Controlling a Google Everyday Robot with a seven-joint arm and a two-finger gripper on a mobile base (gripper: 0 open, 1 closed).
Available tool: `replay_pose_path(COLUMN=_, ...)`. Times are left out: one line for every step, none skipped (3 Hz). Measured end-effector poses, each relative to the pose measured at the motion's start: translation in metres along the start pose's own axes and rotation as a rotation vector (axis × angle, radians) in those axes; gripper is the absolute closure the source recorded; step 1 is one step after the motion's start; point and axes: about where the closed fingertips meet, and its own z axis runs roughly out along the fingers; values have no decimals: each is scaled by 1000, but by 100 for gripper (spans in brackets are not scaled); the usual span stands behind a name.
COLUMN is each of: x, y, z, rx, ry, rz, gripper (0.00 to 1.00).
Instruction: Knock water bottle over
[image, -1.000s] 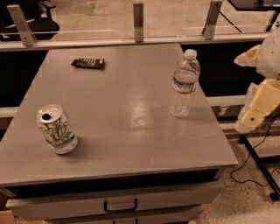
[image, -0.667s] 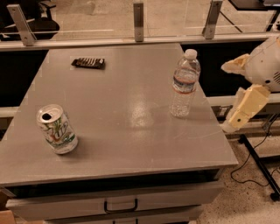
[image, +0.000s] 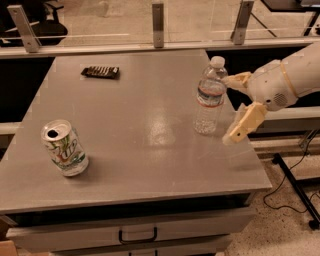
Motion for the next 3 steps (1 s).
replay_pose_path(x=-18, y=-2, z=37, rx=-48, ry=-95, rz=-22, gripper=0)
replay_pose_path(x=-48, y=-3, z=69, rx=-85, ry=-169, rz=-50, gripper=0)
replay_pose_path(x=-78, y=-10, z=94, rx=-99, ry=-214, rz=-67, gripper=0)
